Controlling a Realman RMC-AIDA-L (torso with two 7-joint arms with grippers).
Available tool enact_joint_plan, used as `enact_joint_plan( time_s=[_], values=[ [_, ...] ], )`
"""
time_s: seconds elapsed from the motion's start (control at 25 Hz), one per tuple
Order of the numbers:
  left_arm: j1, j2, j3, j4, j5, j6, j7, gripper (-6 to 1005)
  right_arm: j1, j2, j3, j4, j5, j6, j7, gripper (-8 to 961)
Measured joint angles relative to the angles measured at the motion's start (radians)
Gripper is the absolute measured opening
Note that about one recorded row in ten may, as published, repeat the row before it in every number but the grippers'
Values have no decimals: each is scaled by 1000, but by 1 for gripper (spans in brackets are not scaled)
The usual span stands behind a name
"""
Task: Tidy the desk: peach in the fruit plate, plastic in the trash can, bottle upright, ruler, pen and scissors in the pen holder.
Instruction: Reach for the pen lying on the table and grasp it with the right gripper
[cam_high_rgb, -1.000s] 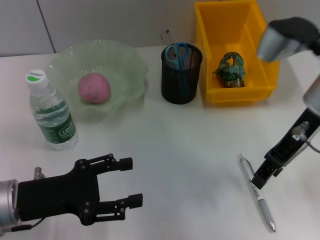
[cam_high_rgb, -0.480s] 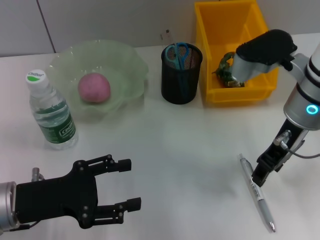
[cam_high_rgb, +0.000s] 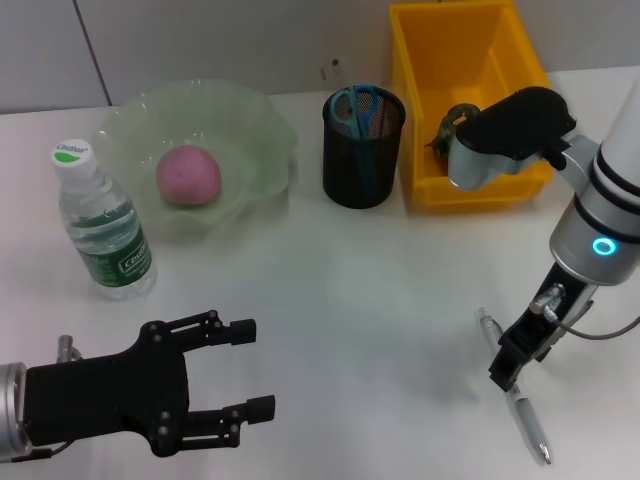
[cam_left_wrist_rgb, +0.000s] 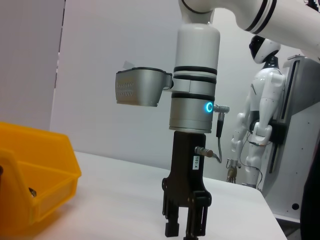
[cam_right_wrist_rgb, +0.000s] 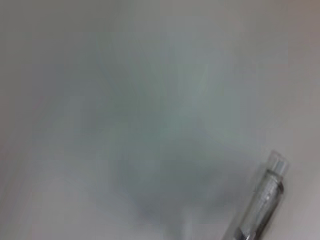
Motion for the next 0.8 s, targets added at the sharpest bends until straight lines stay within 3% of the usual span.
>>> enact_joint_plan(
  time_s=[0.8],
  values=[
    [-4, 3, 1, -3, 2, 0, -2, 802, -41, 1, -41, 2, 24, 30, 2, 574]
  ],
)
